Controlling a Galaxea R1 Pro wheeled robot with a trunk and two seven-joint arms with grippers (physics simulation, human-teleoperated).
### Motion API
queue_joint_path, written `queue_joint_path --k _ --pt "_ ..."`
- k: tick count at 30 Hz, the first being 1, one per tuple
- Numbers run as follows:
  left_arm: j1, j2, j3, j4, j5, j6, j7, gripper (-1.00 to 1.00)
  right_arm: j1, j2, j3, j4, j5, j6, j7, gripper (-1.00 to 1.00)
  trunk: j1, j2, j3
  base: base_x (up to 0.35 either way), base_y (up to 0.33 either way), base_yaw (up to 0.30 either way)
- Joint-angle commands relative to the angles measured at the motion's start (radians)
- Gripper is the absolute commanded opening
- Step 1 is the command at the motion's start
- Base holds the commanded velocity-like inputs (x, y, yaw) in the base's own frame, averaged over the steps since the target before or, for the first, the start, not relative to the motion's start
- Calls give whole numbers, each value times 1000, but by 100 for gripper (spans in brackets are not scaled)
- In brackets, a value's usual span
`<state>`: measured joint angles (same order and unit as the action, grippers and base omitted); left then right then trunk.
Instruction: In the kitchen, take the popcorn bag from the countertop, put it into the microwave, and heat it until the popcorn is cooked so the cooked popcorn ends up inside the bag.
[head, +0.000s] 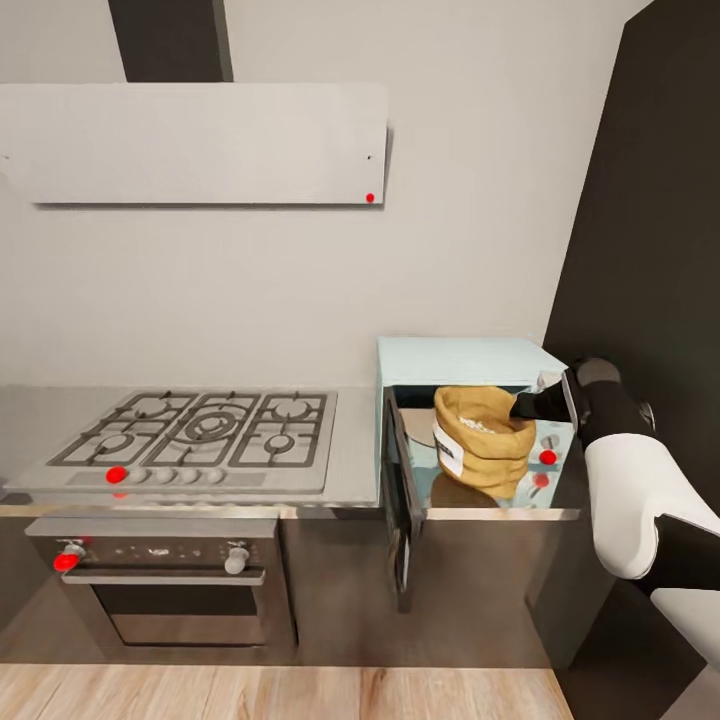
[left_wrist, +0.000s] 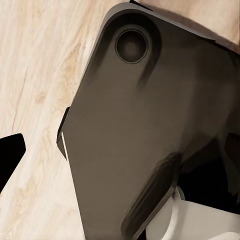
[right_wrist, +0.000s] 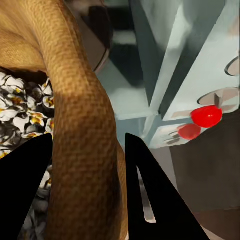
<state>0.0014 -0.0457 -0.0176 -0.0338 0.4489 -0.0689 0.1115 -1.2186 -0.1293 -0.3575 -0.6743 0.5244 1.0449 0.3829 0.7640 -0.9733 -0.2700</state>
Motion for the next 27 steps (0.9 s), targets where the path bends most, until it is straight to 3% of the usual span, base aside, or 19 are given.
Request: queue_joint_path --k 1,27 --pt "0 0 -2 -2 5 -2 4 100 -1 0 -3 0 8 2 10 -100 0 -1 -1 144 0 0" --pt "0 0 -2 -2 5 -1 4 100 5 2 -4 16 3 2 5 -100 0 -1 -1 120 0 0"
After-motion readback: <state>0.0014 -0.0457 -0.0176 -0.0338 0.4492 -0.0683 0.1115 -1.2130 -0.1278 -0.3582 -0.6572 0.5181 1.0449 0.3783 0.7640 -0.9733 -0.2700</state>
